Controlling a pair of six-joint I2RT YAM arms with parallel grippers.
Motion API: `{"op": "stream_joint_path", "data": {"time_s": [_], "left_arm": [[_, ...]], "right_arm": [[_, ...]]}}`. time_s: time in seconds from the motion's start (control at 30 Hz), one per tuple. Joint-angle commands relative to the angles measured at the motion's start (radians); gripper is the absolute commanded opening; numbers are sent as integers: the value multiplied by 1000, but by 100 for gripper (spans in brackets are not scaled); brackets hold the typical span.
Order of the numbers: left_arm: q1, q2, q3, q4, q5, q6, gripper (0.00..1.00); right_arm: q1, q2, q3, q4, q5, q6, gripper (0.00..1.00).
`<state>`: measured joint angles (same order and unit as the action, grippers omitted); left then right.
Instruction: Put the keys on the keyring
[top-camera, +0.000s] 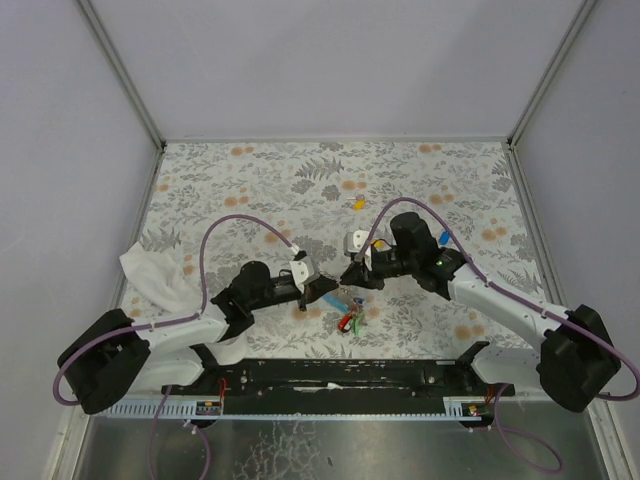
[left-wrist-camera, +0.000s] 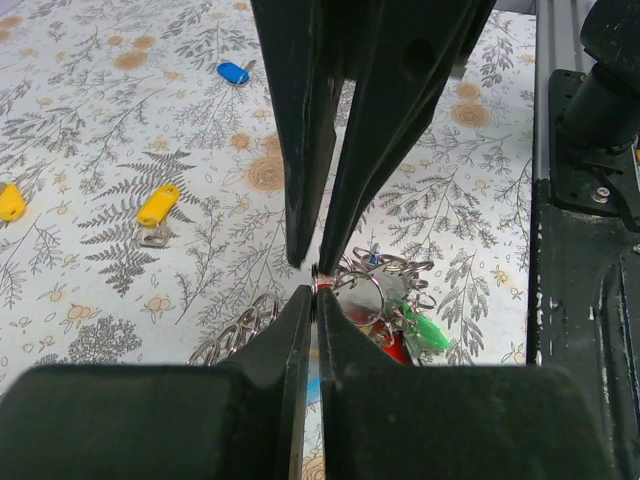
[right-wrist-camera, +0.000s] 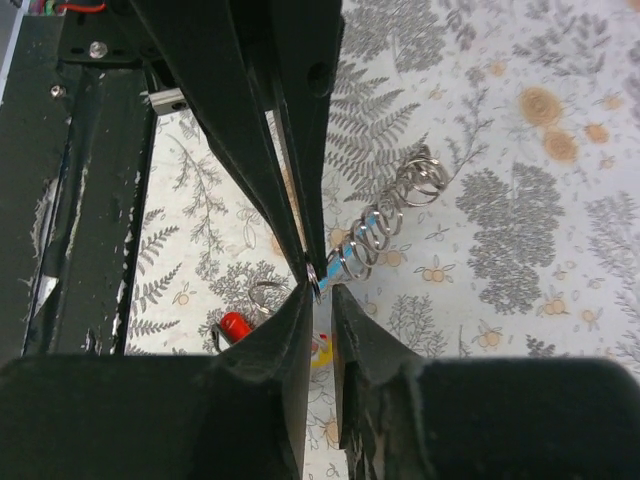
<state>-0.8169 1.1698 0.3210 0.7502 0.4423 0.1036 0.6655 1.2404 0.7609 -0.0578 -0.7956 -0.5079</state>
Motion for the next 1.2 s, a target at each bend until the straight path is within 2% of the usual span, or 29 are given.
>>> {"op": "stream_joint_path", "data": {"time_s": [0.0, 0.23, 0.5, 0.67, 0.8, 0.93, 1.03, 1.17], "left_arm": [[5, -43, -35, 91, -33, -3, 0], [6, -59, -63, 133, -17, -17, 0], [6, -109, -78, 134, -16, -43, 0], [8, -122, -77, 124, -23, -62, 0], [8, -135, -55, 80, -114, -97, 0], [6, -145, -4, -28, -269, -192, 0], [-1, -140, 88, -228, -316, -268, 0], [-12, -138, 209, -501, -325, -356, 0]], "right_arm": [[-3, -107, -33, 139, 66, 114, 22], [-3, -208, -151, 282, 145, 173, 31], [-3, -129, -115, 270, 79, 140, 32], [-3, -106, -129, 360, 60, 186, 32], [-3, -103, -125, 361, 35, 248, 33], [-3, -153, -192, 437, 102, 326, 36], [-2, -167, -220, 477, 119, 338, 42], [-2, -144, -209, 467, 88, 283, 43]]}}
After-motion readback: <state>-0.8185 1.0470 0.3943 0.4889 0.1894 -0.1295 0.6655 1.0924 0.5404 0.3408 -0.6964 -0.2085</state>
